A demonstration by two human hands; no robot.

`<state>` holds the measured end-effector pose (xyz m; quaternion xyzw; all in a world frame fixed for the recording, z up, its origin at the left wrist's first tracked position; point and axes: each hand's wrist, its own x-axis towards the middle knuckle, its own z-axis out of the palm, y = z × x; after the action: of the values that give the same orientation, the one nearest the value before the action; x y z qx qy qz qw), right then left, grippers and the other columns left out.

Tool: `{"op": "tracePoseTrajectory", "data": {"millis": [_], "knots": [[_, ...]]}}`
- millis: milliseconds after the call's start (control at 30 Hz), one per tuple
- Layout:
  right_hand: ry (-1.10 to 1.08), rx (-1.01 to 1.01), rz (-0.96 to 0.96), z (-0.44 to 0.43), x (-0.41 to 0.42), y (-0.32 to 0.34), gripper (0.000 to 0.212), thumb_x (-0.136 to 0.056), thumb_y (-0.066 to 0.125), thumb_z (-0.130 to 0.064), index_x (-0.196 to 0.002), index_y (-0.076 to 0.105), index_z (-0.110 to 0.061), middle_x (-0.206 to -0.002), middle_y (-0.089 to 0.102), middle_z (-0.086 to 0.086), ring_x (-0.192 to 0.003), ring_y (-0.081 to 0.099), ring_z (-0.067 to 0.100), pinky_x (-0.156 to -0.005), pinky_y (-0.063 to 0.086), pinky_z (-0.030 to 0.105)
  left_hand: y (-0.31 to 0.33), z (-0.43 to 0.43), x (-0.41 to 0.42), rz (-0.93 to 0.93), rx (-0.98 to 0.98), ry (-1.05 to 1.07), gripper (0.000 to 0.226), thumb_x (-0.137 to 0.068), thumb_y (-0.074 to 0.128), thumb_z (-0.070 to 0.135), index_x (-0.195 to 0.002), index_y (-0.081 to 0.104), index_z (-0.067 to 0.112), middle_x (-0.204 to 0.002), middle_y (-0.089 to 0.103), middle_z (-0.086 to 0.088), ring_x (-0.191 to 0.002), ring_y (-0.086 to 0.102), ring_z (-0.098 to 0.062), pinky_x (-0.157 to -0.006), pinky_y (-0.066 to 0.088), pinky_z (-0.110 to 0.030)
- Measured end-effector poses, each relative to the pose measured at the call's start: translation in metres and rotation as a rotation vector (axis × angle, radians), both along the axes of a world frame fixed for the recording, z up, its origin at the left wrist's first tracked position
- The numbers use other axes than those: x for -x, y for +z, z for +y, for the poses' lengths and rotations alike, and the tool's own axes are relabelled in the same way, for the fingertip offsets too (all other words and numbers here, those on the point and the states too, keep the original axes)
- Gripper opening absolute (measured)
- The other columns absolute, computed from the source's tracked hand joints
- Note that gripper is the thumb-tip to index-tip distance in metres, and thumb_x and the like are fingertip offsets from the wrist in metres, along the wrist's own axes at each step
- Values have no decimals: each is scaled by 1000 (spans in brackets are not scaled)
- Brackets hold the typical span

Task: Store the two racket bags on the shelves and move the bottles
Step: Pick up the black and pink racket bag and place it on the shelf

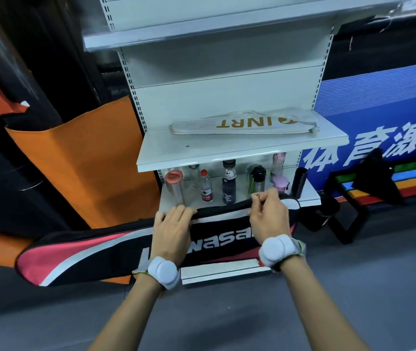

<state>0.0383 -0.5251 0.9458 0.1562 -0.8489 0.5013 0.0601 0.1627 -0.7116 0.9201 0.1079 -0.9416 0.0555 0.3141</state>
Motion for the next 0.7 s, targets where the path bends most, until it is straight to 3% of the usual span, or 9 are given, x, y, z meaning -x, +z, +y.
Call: {"op": "tracePoseTrajectory", "data": {"millis": [100, 233, 400, 567, 700], "knots": [[-77, 12, -18, 18, 25, -4, 14, -99, 48, -18, -95, 48, -5, -88, 69, 15, -81, 66, 30, -68, 47, 32, 4, 3, 6, 54, 31, 8, 25, -93, 40, 18, -94, 64, 17, -81, 59, 0, -72, 55, -25, -71, 30, -34], [-150, 5, -8, 38, 52, -7, 15, -99, 49, -22, -91, 45, -8, -83, 68, 17, -79, 66, 36, -68, 48, 38, 3, 4, 12, 90, 42, 52, 22, -94, 42, 18, -97, 64, 18, -83, 60, 1, -76, 54, -24, -78, 33, -34], [-274, -21, -15, 66, 76, -12, 14, -96, 52, -21, -89, 45, -11, -79, 52, 6, -83, 61, 39, -67, 38, 33, 1, 5, 21, 132, 27, 136, 19, -90, 51, 7, -101, 60, 19, -86, 57, 0, -78, 53, -26, -84, 35, -36], [-295, -53, -159, 87, 95, -20, 22, -96, 52, -23, -98, 55, -1, -95, 66, 24, -95, 61, 43, -75, 45, 38, 1, 22, 35, 208, 45, 138, 22, -88, 50, 3, -101, 59, 19, -85, 56, 1, -77, 50, -23, -84, 35, -35], [-289, -70, -273, 108, 110, -30, 23, -96, 52, -21, -102, 55, 1, -95, 69, 29, -99, 63, 43, -84, 50, 40, 4, 38, 42, 219, 1, 154, 26, -85, 45, 4, -100, 61, 17, -87, 59, 0, -80, 52, -24, -87, 35, -35]]}}
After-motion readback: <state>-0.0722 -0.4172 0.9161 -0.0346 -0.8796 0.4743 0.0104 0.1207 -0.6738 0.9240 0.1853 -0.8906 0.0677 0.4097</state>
